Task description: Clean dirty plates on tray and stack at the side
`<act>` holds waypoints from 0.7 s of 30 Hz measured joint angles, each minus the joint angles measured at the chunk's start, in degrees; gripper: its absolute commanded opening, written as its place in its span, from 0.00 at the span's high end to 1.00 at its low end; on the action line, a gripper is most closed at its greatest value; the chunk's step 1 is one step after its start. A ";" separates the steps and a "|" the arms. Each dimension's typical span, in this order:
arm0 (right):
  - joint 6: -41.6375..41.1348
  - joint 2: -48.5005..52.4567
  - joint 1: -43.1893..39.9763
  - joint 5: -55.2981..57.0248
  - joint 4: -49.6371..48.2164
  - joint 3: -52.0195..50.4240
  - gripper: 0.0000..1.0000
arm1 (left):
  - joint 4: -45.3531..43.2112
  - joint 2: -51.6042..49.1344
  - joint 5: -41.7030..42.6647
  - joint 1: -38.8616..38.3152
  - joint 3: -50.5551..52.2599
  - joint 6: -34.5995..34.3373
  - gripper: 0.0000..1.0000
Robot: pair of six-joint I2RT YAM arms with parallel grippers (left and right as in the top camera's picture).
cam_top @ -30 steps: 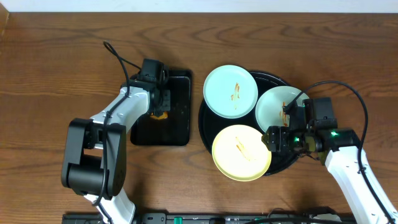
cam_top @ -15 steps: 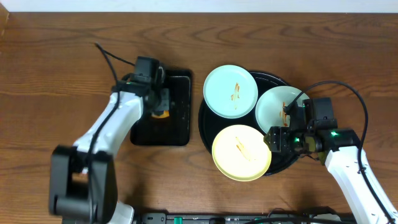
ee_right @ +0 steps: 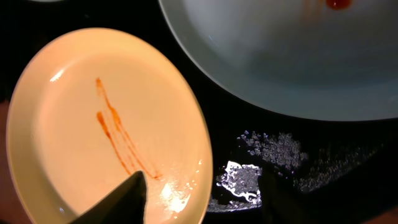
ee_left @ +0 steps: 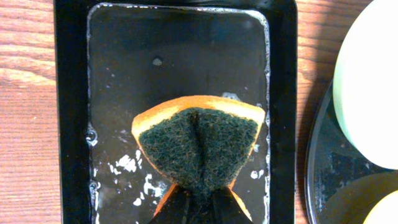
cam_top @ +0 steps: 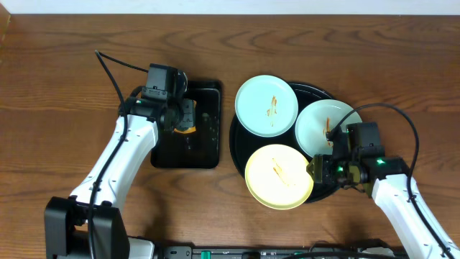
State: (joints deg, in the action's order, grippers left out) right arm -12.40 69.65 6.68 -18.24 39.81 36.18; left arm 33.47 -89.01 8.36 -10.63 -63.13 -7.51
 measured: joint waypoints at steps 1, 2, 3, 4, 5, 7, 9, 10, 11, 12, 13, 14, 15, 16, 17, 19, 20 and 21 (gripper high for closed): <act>-0.17 0.00 0.00 -0.02 -0.42 -0.42 0.51 | 0.00 0.00 0.09 0.00 0.00 0.00 0.92; -0.37 0.00 0.00 -0.04 -0.92 -0.94 0.52 | 0.02 0.00 0.13 0.00 0.00 0.00 0.92; -0.55 0.00 0.00 -0.09 -1.42 -1.51 0.53 | 0.00 0.00 0.26 0.00 0.00 0.00 0.93; -0.76 0.00 0.00 -0.15 -1.86 -1.97 0.55 | 0.02 0.00 0.28 0.00 0.00 0.00 0.92; -0.98 0.00 0.00 -0.17 -2.29 -2.54 0.55 | 0.02 0.00 0.31 0.00 0.00 0.00 0.92; -1.44 0.00 0.00 -0.35 -2.93 -3.39 0.57 | 0.02 0.00 0.31 0.00 0.00 0.00 0.92; -1.86 0.00 0.00 -0.87 -3.93 -4.33 0.58 | 0.02 0.00 0.31 0.00 0.00 0.00 0.92; -2.08 0.00 0.00 -1.25 -4.46 -4.83 0.59 | 0.02 0.00 0.31 0.00 0.00 0.00 0.92; -2.25 0.00 0.00 -1.49 -4.85 -5.27 0.62 | 0.02 0.00 0.31 0.00 0.00 0.00 0.92; -2.54 0.00 0.00 -1.60 -5.27 -5.73 0.67 | 0.02 0.00 0.31 0.00 0.00 0.00 0.92; -3.08 0.00 0.00 -1.73 -5.64 -6.16 0.70 | 0.02 0.00 0.31 0.00 0.00 0.00 0.92; -3.76 0.00 0.00 -1.84 -6.12 -6.56 0.71 | 0.02 0.00 0.31 0.00 0.00 0.00 0.92; -4.57 0.00 0.00 -1.92 -6.71 -6.88 0.73 | 0.02 0.00 0.31 0.00 0.00 0.00 0.92; -5.16 0.00 0.00 -2.05 -7.45 -7.17 0.75 | 0.02 0.00 0.31 0.00 0.00 0.00 0.92; -5.73 0.00 0.00 -2.14 -8.20 -7.45 0.75 | 0.02 0.00 0.31 0.00 0.00 0.00 0.92; -7.37 0.00 0.00 -2.36 -9.70 -8.20 0.76 | 0.02 0.00 0.31 0.00 0.00 0.00 0.92; -8.15 0.00 0.00 -2.45 -10.58 -8.74 0.76 | 0.02 0.00 0.31 0.00 0.00 0.00 0.92; -9.11 0.00 0.00 -2.49 -11.78 -9.62 0.76 | 0.02 0.00 0.31 0.00 0.00 0.00 0.92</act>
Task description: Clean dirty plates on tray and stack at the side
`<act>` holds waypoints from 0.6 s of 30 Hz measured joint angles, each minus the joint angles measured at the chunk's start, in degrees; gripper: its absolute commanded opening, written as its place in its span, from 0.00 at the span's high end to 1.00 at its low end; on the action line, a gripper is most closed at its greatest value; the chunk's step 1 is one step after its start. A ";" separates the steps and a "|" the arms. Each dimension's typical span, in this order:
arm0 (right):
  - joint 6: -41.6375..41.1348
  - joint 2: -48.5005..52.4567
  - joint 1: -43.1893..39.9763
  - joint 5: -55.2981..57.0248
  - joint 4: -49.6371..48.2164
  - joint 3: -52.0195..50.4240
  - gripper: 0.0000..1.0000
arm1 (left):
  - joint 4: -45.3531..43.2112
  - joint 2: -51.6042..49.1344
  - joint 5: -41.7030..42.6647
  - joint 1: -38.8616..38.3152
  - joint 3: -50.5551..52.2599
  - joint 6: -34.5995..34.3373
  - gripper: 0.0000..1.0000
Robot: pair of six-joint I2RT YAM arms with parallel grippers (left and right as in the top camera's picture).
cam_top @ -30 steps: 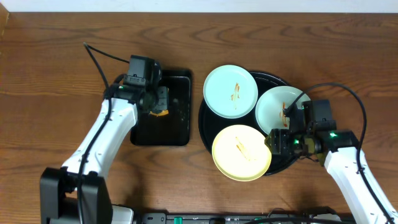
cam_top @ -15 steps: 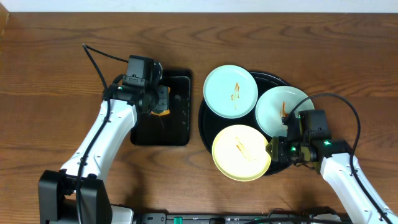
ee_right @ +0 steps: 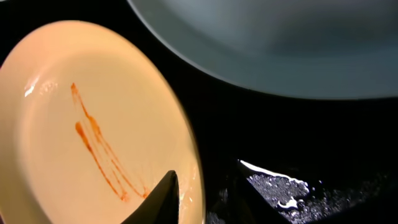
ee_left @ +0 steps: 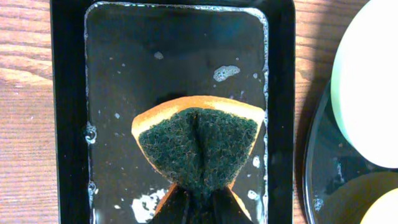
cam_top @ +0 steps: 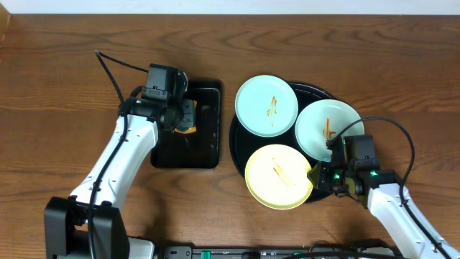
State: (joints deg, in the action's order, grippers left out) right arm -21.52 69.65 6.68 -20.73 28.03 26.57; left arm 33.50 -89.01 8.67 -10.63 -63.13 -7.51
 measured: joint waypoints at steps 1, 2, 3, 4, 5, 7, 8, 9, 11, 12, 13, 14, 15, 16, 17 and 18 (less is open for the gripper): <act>-0.85 0.00 0.00 -0.09 -0.94 -0.83 0.76 | 0.00 0.00 -0.02 0.00 0.00 0.00 0.92; -1.60 0.00 0.00 -0.15 -1.73 -1.55 0.78 | 0.02 0.00 0.00 0.00 0.00 0.00 0.92; -2.25 0.00 0.00 -0.17 -2.56 -2.43 0.79 | 0.04 0.00 0.00 0.00 0.00 0.00 0.92; -2.97 0.00 0.00 -0.31 -3.52 -3.30 0.81 | 0.11 0.00 0.00 0.00 0.00 0.00 0.92; -3.50 -0.02 0.00 -0.66 -4.28 -3.74 0.84 | 0.13 0.00 0.00 0.00 0.00 0.00 0.92; -4.11 -0.02 0.00 -0.98 -5.22 -3.93 0.91 | 0.15 0.00 0.00 0.00 0.00 0.00 0.92; -4.55 0.00 0.00 -1.11 -5.38 -4.00 0.93 | 0.15 0.00 0.00 0.00 0.00 0.00 0.92; -4.85 0.00 0.00 -1.25 -5.75 -4.15 0.98 | 0.15 0.00 0.00 0.00 0.00 0.00 0.92; -5.31 0.00 0.02 -1.53 -6.23 -4.26 0.99 | 0.13 0.00 0.00 0.00 0.00 0.00 0.92; -5.38 0.00 0.02 -1.64 -6.60 -4.31 0.99 | 0.15 0.00 0.00 0.00 0.00 0.00 0.92; -5.42 0.00 0.02 -1.66 -6.97 -4.31 0.99 | 0.13 0.00 0.00 0.00 0.00 0.00 0.92; -5.46 0.00 0.04 -1.60 -7.43 -4.35 0.99 | 0.11 0.00 0.00 0.00 0.00 0.00 0.92; -5.46 0.00 0.02 -1.53 -7.93 -4.42 0.99 | 0.11 0.00 0.00 0.00 0.00 0.00 0.93; -5.49 0.00 0.04 -1.51 -8.44 -4.48 0.99 | -0.04 0.00 0.00 0.00 0.00 0.00 0.92; -5.49 0.00 0.04 -1.51 -8.63 -4.48 0.99 | -0.39 0.00 0.00 0.00 0.00 0.00 0.92; -5.49 0.00 0.04 -1.46 -8.96 -4.52 0.99 | -0.94 0.00 0.00 0.00 0.00 0.00 0.92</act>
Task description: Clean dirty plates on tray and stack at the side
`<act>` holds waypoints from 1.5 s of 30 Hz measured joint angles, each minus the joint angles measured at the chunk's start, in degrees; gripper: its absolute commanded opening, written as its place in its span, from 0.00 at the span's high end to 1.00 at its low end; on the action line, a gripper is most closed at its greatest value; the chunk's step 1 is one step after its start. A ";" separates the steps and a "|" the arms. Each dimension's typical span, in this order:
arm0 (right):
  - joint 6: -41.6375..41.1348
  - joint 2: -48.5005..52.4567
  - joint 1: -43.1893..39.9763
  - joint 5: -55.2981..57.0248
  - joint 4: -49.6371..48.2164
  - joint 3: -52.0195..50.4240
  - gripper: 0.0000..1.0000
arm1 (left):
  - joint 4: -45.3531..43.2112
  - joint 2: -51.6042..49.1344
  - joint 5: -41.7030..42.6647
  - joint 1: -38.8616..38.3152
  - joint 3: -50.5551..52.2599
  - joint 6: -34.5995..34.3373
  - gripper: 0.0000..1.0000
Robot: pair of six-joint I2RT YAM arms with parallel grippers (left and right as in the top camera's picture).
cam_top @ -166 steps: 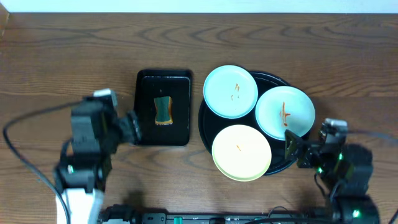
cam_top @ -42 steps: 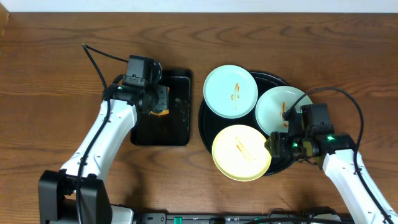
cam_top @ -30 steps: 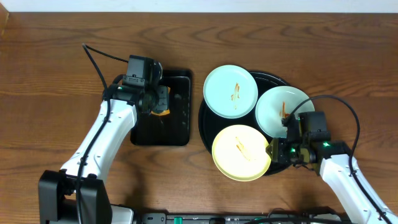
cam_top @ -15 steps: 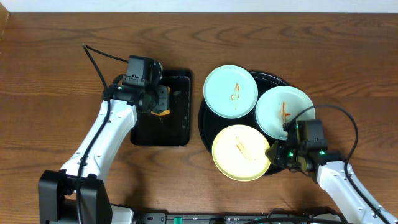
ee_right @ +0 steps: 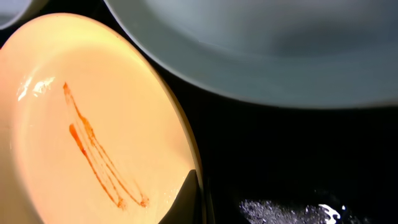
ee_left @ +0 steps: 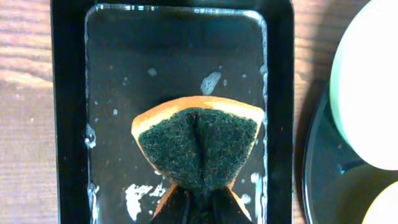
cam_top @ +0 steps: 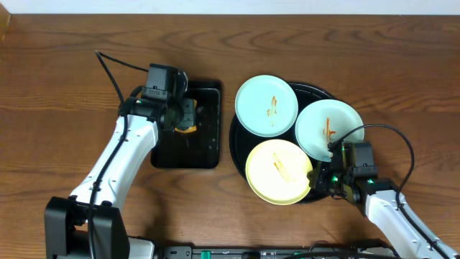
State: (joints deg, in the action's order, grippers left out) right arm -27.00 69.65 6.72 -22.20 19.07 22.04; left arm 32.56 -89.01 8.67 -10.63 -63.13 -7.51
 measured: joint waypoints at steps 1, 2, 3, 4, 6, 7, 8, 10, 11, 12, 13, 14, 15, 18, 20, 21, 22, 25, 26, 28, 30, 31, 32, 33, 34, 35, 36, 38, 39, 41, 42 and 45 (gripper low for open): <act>0.00 0.00 0.00 0.07 -0.22 0.00 0.99 | -0.85 0.00 -0.02 0.00 0.00 0.00 0.93; 0.02 0.00 0.00 0.09 -0.48 -0.04 0.99 | -1.92 0.00 -0.04 0.00 0.00 0.00 0.93; 0.02 0.00 0.00 0.09 -0.66 -0.04 0.99 | -3.17 0.00 -0.13 0.00 0.00 0.00 0.93; 0.00 0.00 0.00 0.09 -0.81 -0.04 0.99 | -4.44 0.00 -0.33 0.00 0.00 0.00 0.93; 0.02 0.00 0.00 0.11 -1.01 -0.04 0.99 | -7.17 0.00 -1.16 0.00 0.02 0.00 0.93; 0.00 0.00 0.00 0.11 -1.05 -0.07 0.99 | -8.50 0.00 -1.66 -0.02 0.02 0.00 0.92; 0.00 0.00 0.00 0.11 -1.16 -0.07 0.99 | -9.70 0.04 -2.25 -0.02 0.02 0.00 0.93; 0.00 0.00 0.00 0.17 -1.22 -0.07 0.99 | -11.45 0.35 -3.19 -0.02 0.02 0.04 0.93; 0.02 0.00 0.00 0.24 -1.27 -0.07 0.99 | -12.00 0.72 -3.52 -0.02 0.02 0.15 0.93; 0.00 0.00 0.00 0.37 -1.27 -0.07 0.99 | -12.26 1.25 -3.74 -0.02 0.02 0.28 0.93; 0.02 0.00 0.00 0.42 -1.31 -0.07 0.99 | -12.33 2.05 -3.98 -0.02 0.02 0.48 0.93; 0.02 0.00 0.00 0.48 -1.36 -0.07 0.99 | -12.33 3.06 -4.20 -0.02 0.02 0.70 0.93; 0.02 0.00 0.00 0.55 -1.44 -0.07 0.99 | -12.48 4.22 -4.37 -0.02 0.02 0.94 0.92; 0.02 0.00 0.00 0.59 -2.36 -0.07 0.99 | -13.60 8.39 -4.76 -0.02 0.02 1.51 0.93; 0.02 0.00 0.00 0.66 -2.86 -0.07 0.99 | -14.25 10.54 -5.09 -0.02 0.02 1.57 0.93; 0.02 0.00 0.00 0.74 -3.06 -0.07 0.99 | -14.69 11.54 -5.25 -0.02 0.02 1.60 0.93; 0.02 0.00 0.00 0.79 -3.17 -0.07 0.99 | -15.06 12.37 -5.46 -0.02 0.02 1.60 0.93; 0.02 0.00 0.00 0.83 -3.48 -0.07 0.99 | -15.21 13.57 -5.86 -0.02 0.02 1.68 0.93; 0.02 0.00 0.00 0.83 -3.54 -0.07 0.99 | -15.19 13.60 -5.88 -0.02 0.02 1.75 0.93; 0.02 0.00 0.00 0.83 -3.56 -0.07 0.99 | -14.91 13.51 -5.90 -0.02 0.02 1.75 0.93; 0.02 0.00 0.00 0.85 -3.56 -0.07 0.99 | -14.71 13.46 -5.90 -0.02 0.02 1.75 0.93; 0.02 0.00 0.00 0.87 -3.56 -0.07 0.99 | -14.67 13.44 -5.90 -0.02 0.02 1.75 0.93; 0.02 0.00 0.00 0.87 -3.58 -0.07 0.99 | -14.60 13.42 -5.90 -0.02 0.02 1.75 0.93; 0.02 0.00 0.00 0.87 -3.61 -0.07 0.99 | -14.56 13.38 -5.90 -0.02 0.02 1.75 0.93; 0.02 0.00 0.00 0.90 -3.63 -0.07 0.99 | -14.56 13.29 -5.90 -0.02 0.02 1.75 0.92; 0.02 0.00 0.00 0.92 -3.69 -0.07 0.99 | -14.56 13.22 -5.90 -0.02 0.02 1.75 0.93; 0.02 0.00 0.00 0.96 -3.76 -0.07 0.99 | -14.47 13.09 -5.90 -0.02 0.02 1.75 0.92; 0.02 0.00 0.00 0.98 -3.76 -0.07 0.99 | -13.81 12.79 -5.90 -0.02 0.02 1.64 0.93; 0.02 0.00 0.00 1.01 -3.76 -0.07 0.99 | -13.16 12.52 -5.90 -0.02 0.02 1.36 0.93; 0.02 0.00 0.00 1.01 -3.76 -0.07 0.99 | -11.82 11.67 -5.88 -0.02 0.02 0.76 0.93; 0.02 0.00 0.00 1.01 -3.76 -0.07 0.99 | -11.26 10.97 -5.88 -0.02 0.02 0.26 0.93; 0.02 0.00 0.00 1.01 -3.76 -0.07 0.99 | -9.79 7.04 -5.33 -0.02 0.04 -1.77 0.93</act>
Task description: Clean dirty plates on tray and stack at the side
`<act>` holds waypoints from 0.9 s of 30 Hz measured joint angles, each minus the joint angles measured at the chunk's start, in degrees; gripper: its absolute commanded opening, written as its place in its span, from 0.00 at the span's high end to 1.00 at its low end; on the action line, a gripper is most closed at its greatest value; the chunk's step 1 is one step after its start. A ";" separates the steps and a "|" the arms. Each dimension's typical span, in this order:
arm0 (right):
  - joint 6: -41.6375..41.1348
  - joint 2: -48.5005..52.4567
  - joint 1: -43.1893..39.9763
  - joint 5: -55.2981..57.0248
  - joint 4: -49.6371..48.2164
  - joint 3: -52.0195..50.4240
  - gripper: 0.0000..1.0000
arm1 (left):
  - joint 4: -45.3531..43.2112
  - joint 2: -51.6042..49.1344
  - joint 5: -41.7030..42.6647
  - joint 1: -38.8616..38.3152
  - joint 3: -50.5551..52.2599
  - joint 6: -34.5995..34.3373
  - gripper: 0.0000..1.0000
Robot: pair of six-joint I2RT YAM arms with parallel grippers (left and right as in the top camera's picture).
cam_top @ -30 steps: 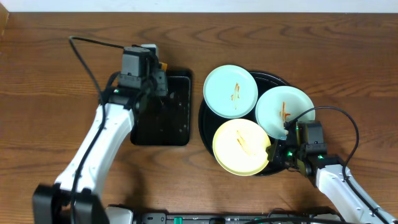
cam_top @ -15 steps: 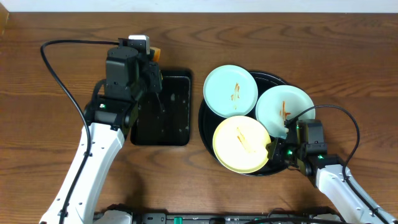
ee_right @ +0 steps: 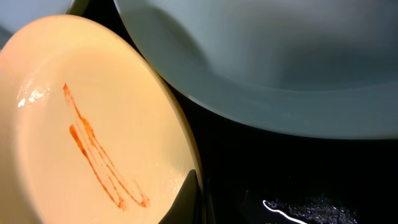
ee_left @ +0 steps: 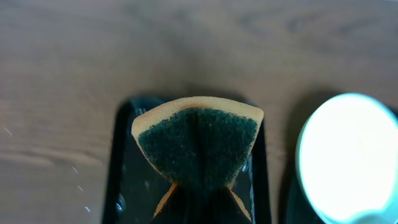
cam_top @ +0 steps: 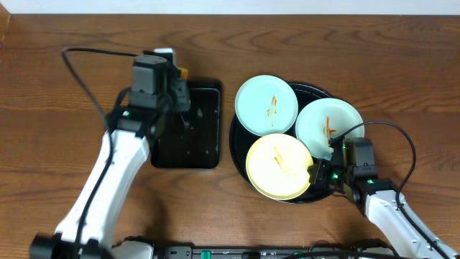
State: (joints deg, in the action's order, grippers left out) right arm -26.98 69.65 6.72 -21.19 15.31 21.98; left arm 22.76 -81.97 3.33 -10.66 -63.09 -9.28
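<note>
Three dirty plates lie on the round black tray [cam_top: 320, 93]: a yellow plate [cam_top: 279, 165] with a red streak at the front, and two pale green plates [cam_top: 266, 104] [cam_top: 327, 124] behind it. My right gripper [cam_top: 316, 175] is shut on the yellow plate's [ee_right: 81, 137] right rim, one finger [ee_right: 183, 202] on its upper face. My left gripper [cam_top: 176, 90] is shut on an orange sponge with a dark green scouring pad [ee_left: 198, 142], held above the far end of the black water tray [cam_top: 188, 126].
The black rectangular water tray [ee_left: 124, 186] sits left of the round tray, with bare wooden table [cam_top: 57, 108] around both. A black cable [cam_top: 79, 65] loops off the left arm.
My left gripper has risen out of the water tray with the sponge, toward the tray's far end. The yellow plate has shifted slightly up and inward in my right gripper.
My left gripper held the sponge down in the water tray through the earlier moments and now holds it raised above. My right gripper stood open beside the yellow plate's rim, then narrowed around it, then shut on it, and the plate has shifted slightly.
</note>
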 measured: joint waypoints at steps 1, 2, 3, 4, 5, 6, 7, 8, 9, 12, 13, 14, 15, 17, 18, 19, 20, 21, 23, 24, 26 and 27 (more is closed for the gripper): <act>0.00 0.00 0.00 0.00 -0.02 0.00 0.99 | 0.44 -1.81 0.66 0.00 0.00 -0.55 0.93; -0.02 0.00 0.00 0.00 -0.02 0.00 0.99 | 0.87 -3.85 1.55 -0.02 0.02 -1.18 0.93; 0.00 0.00 0.00 0.00 -0.02 0.00 0.99 | 1.22 -5.90 2.40 -0.04 0.09 -1.53 0.93; -0.02 0.00 0.00 0.00 0.00 0.00 0.99 | 1.51 -8.00 3.28 -0.09 0.13 -1.90 0.93; 0.00 0.00 0.00 0.00 0.00 0.00 0.99 | 1.70 -10.10 4.07 -0.26 0.22 -2.14 0.93; -0.02 0.00 0.00 0.00 0.00 0.00 0.99 | 1.97 -12.07 4.68 -0.50 0.33 -2.56 0.92; 0.00 0.00 0.00 0.00 0.00 0.00 0.99 | 2.27 -13.90 5.25 -0.85 0.48 -2.73 0.93; 0.00 0.00 0.00 0.00 0.00 0.00 0.99 | 2.51 -15.63 5.75 -1.31 0.70 -2.82 0.93; 0.00 0.00 0.00 0.00 0.02 0.00 0.99 | 2.73 -17.29 6.14 -1.92 0.90 -2.95 0.93; 0.00 0.00 0.00 0.00 0.02 0.00 0.99 | 3.08 -20.59 6.97 -3.91 0.94 -2.97 0.92; 0.00 0.00 0.00 0.00 0.02 0.00 0.99 | 3.21 -21.29 7.13 -4.72 0.94 -2.97 0.92; 0.00 0.00 0.00 0.00 0.02 0.00 0.99 | 3.30 -21.86 7.28 -5.53 0.94 -2.97 0.92; 0.00 0.00 0.00 0.00 0.02 0.00 0.99 | 3.32 -22.23 7.32 -6.36 0.94 -2.97 0.93; 0.00 0.00 0.00 0.00 0.02 0.00 0.99 | 3.30 -22.49 7.43 -7.82 0.94 -2.97 0.93; -0.02 0.00 0.00 0.00 0.02 0.00 0.99 | 3.28 -22.49 7.45 -8.59 0.94 -2.97 0.93; 0.00 0.00 0.00 0.00 0.02 0.00 0.99 | 3.28 -22.49 7.41 -9.07 0.94 -2.97 0.92; 0.00 0.00 0.00 0.00 0.02 0.00 0.99 | 3.28 -22.49 7.34 -9.62 0.94 -2.97 0.93; 0.00 0.00 0.00 0.00 0.02 0.00 0.99 | 3.26 -22.49 7.41 -9.97 0.94 -2.97 0.93; 0.00 0.00 0.00 0.00 0.02 0.00 0.99 | 3.26 -22.49 7.43 -10.60 0.94 -2.97 0.93; 0.00 0.00 0.00 0.00 0.02 0.00 0.99 | 3.21 -22.49 7.45 -10.91 0.94 -2.97 0.93; 0.00 0.00 0.00 0.00 0.02 0.00 0.99 | 3.19 -22.49 7.48 -11.23 0.94 -3.04 0.93; 0.00 0.00 0.00 0.00 0.02 0.00 0.99 | 3.19 -22.49 7.50 -11.32 0.94 -3.15 0.92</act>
State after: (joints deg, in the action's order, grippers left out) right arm -26.98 69.65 6.72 -21.19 15.33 21.98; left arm 25.96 -104.47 10.83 -21.98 -62.15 -12.43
